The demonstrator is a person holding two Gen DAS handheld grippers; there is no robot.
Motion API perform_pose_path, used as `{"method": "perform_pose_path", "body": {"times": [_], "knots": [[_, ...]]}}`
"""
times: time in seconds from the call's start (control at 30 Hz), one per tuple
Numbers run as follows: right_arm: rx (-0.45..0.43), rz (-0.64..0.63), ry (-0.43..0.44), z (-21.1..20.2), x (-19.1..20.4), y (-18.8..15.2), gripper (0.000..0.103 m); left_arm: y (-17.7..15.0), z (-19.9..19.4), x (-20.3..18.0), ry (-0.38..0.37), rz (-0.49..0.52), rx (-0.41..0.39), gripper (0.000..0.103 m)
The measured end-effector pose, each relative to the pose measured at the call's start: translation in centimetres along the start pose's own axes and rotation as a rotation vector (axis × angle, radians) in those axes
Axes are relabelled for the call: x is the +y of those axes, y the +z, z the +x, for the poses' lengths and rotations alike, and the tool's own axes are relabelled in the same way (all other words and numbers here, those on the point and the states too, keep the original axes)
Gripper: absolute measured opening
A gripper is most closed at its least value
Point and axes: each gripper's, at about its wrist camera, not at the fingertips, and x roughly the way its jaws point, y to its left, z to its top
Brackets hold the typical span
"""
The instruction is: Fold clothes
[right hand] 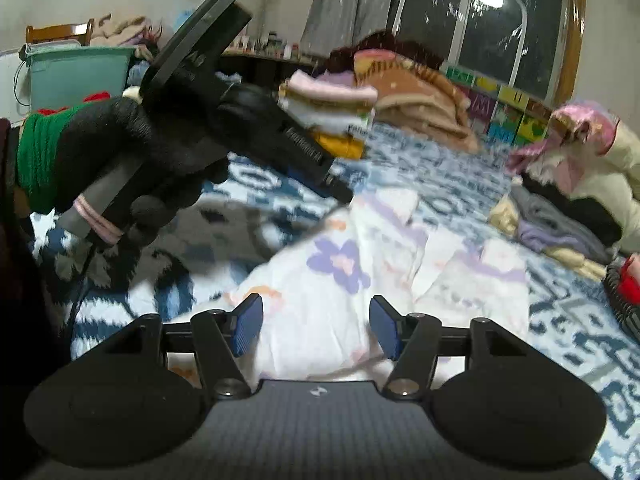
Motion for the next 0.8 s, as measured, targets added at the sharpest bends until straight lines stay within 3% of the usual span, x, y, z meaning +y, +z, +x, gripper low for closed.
{"method": "perform_pose_path", "body": {"times": [0.07, 0.17, 0.23, 0.37, 0.53, 0.63, 0.73, 0.8], "knots": [[-0.017, -0.009, -0.004, 0.3, 0.2, 0.2, 0.06, -0.3, 0.5, -0.3, -0.015, 0.018, 0.017, 0.017], [0.08, 0.014, 0.021, 2.7, -0.1, -0.5, 0.061, -1.0, 3.4, -1.9, 0.019, 0.079, 0.084, 0.017], [0.094, 0.089, 0.045, 3.4, -1.1, -1.1, 0.061, -1.3, 4.3, -2.8, 0.045, 0.117, 0.077, 0.017], [0.108, 0.07, 0.028, 2.9, -1.0, -0.9, 0.061, -1.2, 3.7, -2.6, 0.035, 0.105, 0.052, 0.017], [0.081, 0.068, 0.003, 1.6, -0.5, -0.1, 0.061, -0.5, 0.1, -1.9, 0.065, 0.113, -0.029, 0.017], [0.012, 0.051, 0.012, 0.5, -0.2, 0.4, 0.061, -0.4, -1.2, -1.3, 0.026, 0.094, -0.072, 0.017], [-0.023, 0.031, 0.004, 0.9, 0.0, 0.6, 0.061, -0.6, -0.1, -2.5, -0.009, 0.139, -0.059, 0.017], [0.003, 0.037, 0.015, 1.9, -0.1, 0.3, 0.061, -0.9, 1.9, -3.2, 0.004, 0.16, -0.015, 0.018]]}}
